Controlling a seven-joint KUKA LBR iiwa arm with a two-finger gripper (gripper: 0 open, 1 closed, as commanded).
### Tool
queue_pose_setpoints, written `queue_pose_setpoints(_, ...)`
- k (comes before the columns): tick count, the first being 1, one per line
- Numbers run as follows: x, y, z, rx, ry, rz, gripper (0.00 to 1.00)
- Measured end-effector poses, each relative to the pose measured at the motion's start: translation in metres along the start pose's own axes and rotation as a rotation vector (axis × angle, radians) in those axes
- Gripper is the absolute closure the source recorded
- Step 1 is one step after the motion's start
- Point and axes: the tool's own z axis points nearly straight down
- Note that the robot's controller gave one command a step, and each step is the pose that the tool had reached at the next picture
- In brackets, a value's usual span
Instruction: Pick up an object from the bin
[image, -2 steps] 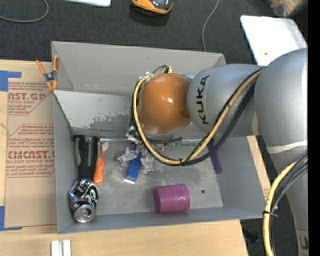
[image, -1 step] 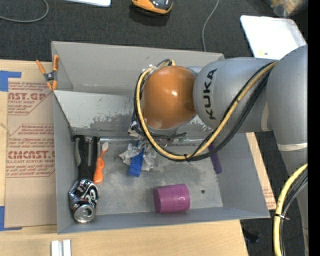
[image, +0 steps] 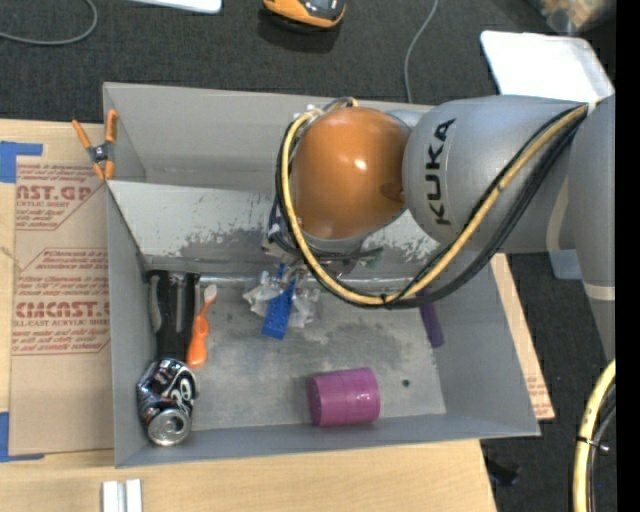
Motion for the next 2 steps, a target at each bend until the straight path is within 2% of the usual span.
queue_pose_setpoints(2,-0.002,0.001,-0.022,-0.002,-0.003,0.002,1.00)
